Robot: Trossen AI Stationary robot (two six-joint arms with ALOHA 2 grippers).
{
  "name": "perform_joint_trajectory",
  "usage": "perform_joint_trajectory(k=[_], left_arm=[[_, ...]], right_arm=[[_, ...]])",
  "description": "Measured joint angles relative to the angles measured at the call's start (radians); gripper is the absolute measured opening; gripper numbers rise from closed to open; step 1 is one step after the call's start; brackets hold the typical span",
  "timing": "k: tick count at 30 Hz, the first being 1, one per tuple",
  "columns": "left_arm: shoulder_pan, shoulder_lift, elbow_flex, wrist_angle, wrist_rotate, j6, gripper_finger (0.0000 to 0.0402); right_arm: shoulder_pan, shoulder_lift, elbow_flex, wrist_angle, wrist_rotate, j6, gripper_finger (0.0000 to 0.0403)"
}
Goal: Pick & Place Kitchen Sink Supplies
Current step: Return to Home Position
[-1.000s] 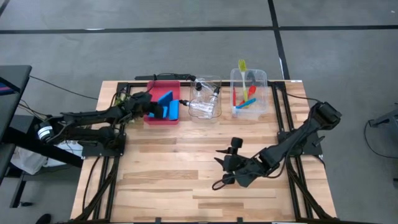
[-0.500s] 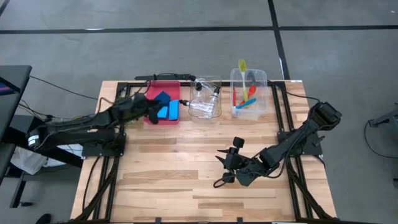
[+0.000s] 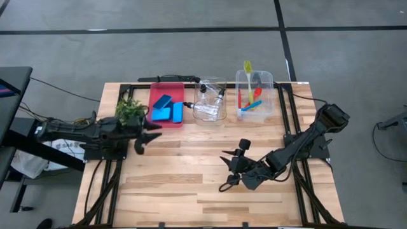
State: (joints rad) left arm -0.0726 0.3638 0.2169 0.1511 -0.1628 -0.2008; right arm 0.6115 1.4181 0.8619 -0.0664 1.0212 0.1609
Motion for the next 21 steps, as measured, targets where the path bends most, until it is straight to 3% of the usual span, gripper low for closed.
perform_joint_trajectory(k=[3,10,15,21], left_arm=[[-0.084,-0.064,-0.033,0.017,-0.024,0.033,0.0159],[-0.222,-0.217,-0.103,0.04,-0.213,0.096,0.0159],[-0.255,-0.296,-0.156,0.041,-0.227,0.091,0.0159],[-0.264,-0.324,-0.195,0.041,-0.227,0.069,0.0159]], right_arm=[[0.01,-0.001,0.0,0.022,-0.012,0.087,0.0108],[0.011,-0.066,0.0,0.03,-0.189,0.128,0.0108],[0.038,-0.155,-0.012,0.032,-0.237,0.111,0.0108],[0.069,-0.364,-0.208,0.195,-0.315,0.069,0.0108]])
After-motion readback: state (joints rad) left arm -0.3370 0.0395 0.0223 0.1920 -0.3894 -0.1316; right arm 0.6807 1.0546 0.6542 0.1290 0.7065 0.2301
